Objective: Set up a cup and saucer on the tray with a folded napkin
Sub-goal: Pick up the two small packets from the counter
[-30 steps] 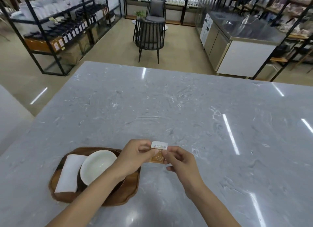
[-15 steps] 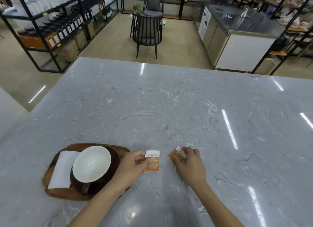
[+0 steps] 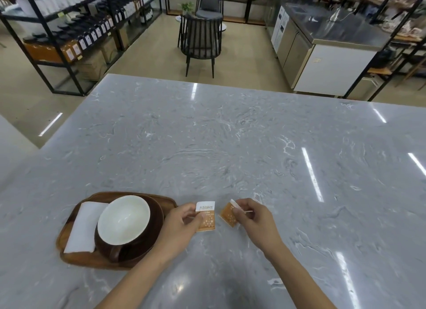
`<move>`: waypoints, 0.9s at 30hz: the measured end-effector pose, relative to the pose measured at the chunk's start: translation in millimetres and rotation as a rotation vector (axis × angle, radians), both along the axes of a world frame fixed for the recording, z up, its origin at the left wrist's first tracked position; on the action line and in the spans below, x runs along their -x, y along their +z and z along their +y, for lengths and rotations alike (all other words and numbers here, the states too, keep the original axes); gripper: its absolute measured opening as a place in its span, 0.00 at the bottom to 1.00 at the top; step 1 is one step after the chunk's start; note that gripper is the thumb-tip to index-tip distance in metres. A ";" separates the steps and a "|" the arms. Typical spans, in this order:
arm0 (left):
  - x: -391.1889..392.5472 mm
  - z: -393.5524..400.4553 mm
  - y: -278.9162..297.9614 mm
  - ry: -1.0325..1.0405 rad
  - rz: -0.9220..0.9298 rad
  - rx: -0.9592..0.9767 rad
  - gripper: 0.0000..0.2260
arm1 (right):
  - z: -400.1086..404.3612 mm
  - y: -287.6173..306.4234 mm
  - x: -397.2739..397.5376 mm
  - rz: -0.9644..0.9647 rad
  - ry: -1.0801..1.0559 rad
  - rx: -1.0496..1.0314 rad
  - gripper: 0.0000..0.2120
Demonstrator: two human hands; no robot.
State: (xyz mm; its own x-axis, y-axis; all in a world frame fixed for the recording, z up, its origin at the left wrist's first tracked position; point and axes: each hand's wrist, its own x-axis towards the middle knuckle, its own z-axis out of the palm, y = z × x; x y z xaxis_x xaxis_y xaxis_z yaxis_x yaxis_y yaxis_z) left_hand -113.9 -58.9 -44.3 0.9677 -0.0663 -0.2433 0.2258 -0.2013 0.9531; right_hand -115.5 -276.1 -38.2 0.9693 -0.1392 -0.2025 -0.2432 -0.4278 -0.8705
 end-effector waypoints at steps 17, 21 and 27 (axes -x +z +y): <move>35.8 10.7 4.8 -0.047 0.111 0.348 0.09 | 33.6 10.7 30.2 0.144 0.075 -0.476 0.20; 49.6 18.5 -3.6 0.100 0.094 0.346 0.09 | 44.5 6.8 31.4 0.187 0.143 -0.527 0.14; 74.6 28.8 -13.8 0.242 -0.027 0.071 0.11 | 71.1 -5.6 23.3 0.291 0.030 -0.598 0.04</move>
State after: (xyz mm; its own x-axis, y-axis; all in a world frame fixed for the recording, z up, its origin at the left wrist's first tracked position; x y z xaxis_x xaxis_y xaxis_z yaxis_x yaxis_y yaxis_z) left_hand -188.5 -30.1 -58.1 0.9635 0.1524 -0.2200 0.2334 -0.0768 0.9693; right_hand -138.9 -205.1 -43.8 0.8652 0.1051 -0.4903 -0.4997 0.0984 -0.8606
